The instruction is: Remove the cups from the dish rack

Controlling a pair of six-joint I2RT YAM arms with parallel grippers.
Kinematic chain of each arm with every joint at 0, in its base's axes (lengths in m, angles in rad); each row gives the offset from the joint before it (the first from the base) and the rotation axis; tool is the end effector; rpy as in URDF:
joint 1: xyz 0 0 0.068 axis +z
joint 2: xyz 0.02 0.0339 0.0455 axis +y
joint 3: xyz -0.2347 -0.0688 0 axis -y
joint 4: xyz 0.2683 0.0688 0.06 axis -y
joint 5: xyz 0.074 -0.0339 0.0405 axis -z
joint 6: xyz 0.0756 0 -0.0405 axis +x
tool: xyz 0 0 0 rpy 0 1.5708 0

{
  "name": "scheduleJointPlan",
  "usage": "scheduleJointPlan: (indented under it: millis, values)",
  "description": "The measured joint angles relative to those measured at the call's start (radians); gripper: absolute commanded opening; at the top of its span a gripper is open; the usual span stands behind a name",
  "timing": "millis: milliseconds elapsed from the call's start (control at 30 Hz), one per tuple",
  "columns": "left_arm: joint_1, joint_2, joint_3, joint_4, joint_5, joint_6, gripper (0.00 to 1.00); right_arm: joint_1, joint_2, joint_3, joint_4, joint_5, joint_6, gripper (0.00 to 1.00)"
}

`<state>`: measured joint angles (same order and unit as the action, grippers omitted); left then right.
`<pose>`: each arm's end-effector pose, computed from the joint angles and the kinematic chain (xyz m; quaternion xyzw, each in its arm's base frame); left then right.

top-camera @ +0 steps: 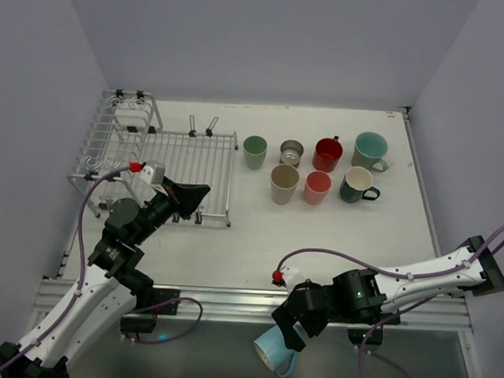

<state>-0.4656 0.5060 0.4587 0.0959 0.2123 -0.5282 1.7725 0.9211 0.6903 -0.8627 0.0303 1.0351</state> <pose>0.2013 -0.1190 0.2817 0.0552 0.6879 -0.4075 0.5981 -0.0422 0.2176 0.1646 -0.3468 0.9075 0.2306 0.0538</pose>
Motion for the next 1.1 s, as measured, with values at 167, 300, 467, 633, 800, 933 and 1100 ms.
scheduleJointPlan:
  millis: [167, 300, 467, 633, 800, 933, 1100]
  values:
    - [0.0, 0.0, 0.027, -0.083, 0.125, 0.009, 0.23, 0.009, 0.026, -0.001, 0.021, 0.0, -0.01, 0.99]
    - [0.0, -0.038, 0.043, -0.17, 0.208, 0.029, 0.3, 0.01, -0.018, -0.008, 0.068, -0.029, -0.05, 0.99]
    - [0.0, -0.066, 0.043, -0.251, 0.319, 0.042, 0.39, 0.015, 0.092, -0.008, 0.17, -0.121, -0.137, 0.99]
    - [0.0, -0.09, 0.043, -0.354, 0.372, 0.051, 0.44, 0.016, 0.216, -0.029, 0.229, -0.174, -0.185, 0.99]
    - [0.0, -0.11, 0.023, -0.411, 0.413, 0.049, 0.48, 0.019, 0.266, -0.023, 0.24, -0.14, -0.176, 0.99]
    - [0.0, -0.158, -0.042, -0.444, 0.441, 0.025, 0.54, 0.015, 0.315, -0.008, 0.253, -0.042, -0.144, 0.98]
    - [0.0, -0.178, -0.062, -0.464, 0.455, 0.004, 0.57, -0.058, 0.338, -0.006, 0.258, 0.111, -0.115, 0.93]
